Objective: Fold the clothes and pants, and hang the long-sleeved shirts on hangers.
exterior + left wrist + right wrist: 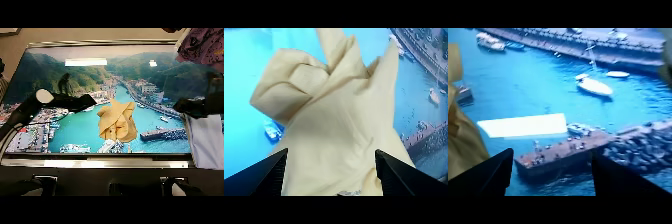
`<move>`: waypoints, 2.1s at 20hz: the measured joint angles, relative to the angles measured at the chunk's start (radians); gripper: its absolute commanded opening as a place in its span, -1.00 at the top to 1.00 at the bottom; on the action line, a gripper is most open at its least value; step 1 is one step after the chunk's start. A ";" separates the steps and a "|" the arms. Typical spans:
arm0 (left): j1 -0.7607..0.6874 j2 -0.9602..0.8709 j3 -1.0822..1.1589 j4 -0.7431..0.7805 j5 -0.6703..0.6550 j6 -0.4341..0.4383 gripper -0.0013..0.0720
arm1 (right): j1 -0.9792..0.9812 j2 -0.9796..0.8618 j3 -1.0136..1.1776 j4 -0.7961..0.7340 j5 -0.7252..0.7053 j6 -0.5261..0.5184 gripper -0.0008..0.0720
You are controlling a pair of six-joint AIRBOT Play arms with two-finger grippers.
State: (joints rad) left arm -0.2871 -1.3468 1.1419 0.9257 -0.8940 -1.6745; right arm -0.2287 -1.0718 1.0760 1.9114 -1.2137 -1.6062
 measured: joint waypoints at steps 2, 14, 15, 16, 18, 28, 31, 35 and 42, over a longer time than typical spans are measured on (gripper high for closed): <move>0.066 0.016 0.000 0.015 -0.057 0.012 -0.68 | 0.006 -0.101 -0.064 0.152 0.003 -0.060 -0.58; 0.153 0.034 -0.002 0.027 -0.175 0.037 -0.68 | 0.260 -0.430 -0.202 0.494 0.136 -0.232 0.13; 0.153 0.034 -0.003 0.028 -0.177 0.037 -0.68 | 0.270 -0.437 -0.203 0.505 0.150 -0.234 0.54; 0.153 0.034 -0.003 0.028 -0.177 0.037 -0.68 | 0.277 -0.443 -0.203 0.512 0.161 -0.235 0.80; 0.151 0.033 -0.005 0.028 -0.178 0.037 -0.68 | 0.285 -0.444 -0.203 0.523 0.174 -0.240 0.90; -0.024 -0.029 -0.269 -0.109 0.019 0.106 -0.68 | 0.293 -0.315 -0.204 0.478 0.184 -0.193 0.90; -0.109 -0.072 -0.300 -0.158 0.076 0.135 -0.68 | 0.293 -0.296 -0.204 0.472 0.171 -0.174 0.90; -0.181 -0.122 -0.311 -0.241 0.138 0.151 -0.44 | 0.293 -0.286 -0.204 0.467 0.145 -0.165 0.90; -0.139 -0.123 -0.240 -0.250 0.158 0.182 0.93 | 0.293 -0.188 -0.158 0.382 0.139 -0.133 0.90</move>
State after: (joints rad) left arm -0.4263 -1.4700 0.9016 0.6758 -0.7361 -1.4921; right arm 0.0647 -1.2602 0.9180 2.2932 -1.0748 -1.7390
